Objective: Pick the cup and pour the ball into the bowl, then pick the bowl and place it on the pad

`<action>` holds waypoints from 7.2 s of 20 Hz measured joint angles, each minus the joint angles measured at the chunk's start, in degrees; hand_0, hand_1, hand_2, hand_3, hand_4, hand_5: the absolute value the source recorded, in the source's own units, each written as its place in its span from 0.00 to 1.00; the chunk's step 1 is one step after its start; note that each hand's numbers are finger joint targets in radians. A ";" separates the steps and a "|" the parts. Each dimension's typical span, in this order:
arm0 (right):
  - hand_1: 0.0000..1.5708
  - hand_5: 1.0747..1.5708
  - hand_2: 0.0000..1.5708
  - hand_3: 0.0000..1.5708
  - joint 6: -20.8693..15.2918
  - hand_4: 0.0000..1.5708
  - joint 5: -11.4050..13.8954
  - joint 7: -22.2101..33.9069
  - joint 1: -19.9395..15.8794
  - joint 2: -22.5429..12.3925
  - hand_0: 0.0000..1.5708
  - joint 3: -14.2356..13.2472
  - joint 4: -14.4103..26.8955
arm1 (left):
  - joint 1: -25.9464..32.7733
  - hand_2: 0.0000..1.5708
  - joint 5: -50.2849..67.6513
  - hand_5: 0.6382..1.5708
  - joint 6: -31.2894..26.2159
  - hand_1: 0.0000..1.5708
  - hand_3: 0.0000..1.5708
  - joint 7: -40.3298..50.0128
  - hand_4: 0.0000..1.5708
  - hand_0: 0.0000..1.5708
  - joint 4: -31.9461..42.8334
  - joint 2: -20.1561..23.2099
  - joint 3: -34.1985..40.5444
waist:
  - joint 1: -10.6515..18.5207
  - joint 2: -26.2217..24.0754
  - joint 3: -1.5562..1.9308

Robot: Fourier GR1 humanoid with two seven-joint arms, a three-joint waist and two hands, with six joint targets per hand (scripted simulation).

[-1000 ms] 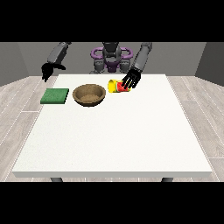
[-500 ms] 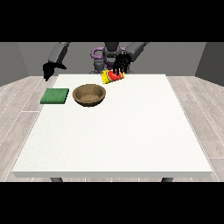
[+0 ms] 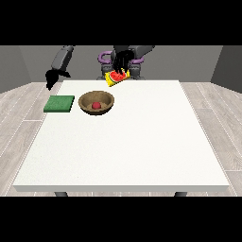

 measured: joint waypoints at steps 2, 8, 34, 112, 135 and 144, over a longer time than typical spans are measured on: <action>0.00 0.92 0.11 0.22 0.21 0.25 -0.28 -0.46 0.48 -0.60 0.00 -0.40 0.69 | -0.10 1.00 -1.74 0.95 -1.91 0.00 1.00 -0.11 0.36 0.00 -1.68 -0.24 -0.82 | 0.70 0.01 -0.02; 0.00 0.92 0.09 0.16 0.43 0.26 -0.18 -1.39 0.41 -0.88 0.00 0.01 0.86 | -1.80 1.00 -4.56 0.97 -8.57 0.00 1.00 0.84 0.42 0.00 -5.41 -0.32 -2.21 | -0.18 0.81 -0.02; 0.00 0.97 0.23 0.17 2.26 0.46 -6.74 3.64 -1.13 -5.34 0.00 -4.87 0.93 | 10.16 0.73 9.77 1.00 -3.17 0.84 0.53 -18.08 0.87 0.84 -16.49 5.73 15.65 | 11.53 8.14 -0.37; 1.00 0.98 1.00 1.00 -31.77 0.90 16.62 41.37 -11.93 -13.50 1.00 17.90 1.54 | 23.16 0.00 62.71 0.09 -18.17 0.00 0.00 -47.85 0.00 0.00 -6.58 5.54 35.07 | 19.18 9.45 -0.65; 1.00 0.98 1.00 1.00 -25.93 0.89 27.42 38.02 -14.57 -25.62 1.00 19.56 -3.87 | 28.21 0.00 74.11 0.58 -22.48 0.00 0.00 -62.79 0.56 0.00 2.92 19.82 51.75 | 6.10 14.08 -0.26; 1.00 0.63 1.00 0.81 -30.85 0.47 20.51 31.53 -14.28 -22.12 1.00 9.94 3.08 | 28.29 0.00 79.73 0.56 -27.20 0.00 0.00 -64.54 0.55 0.00 0.05 25.20 56.66 | 6.28 21.12 -0.44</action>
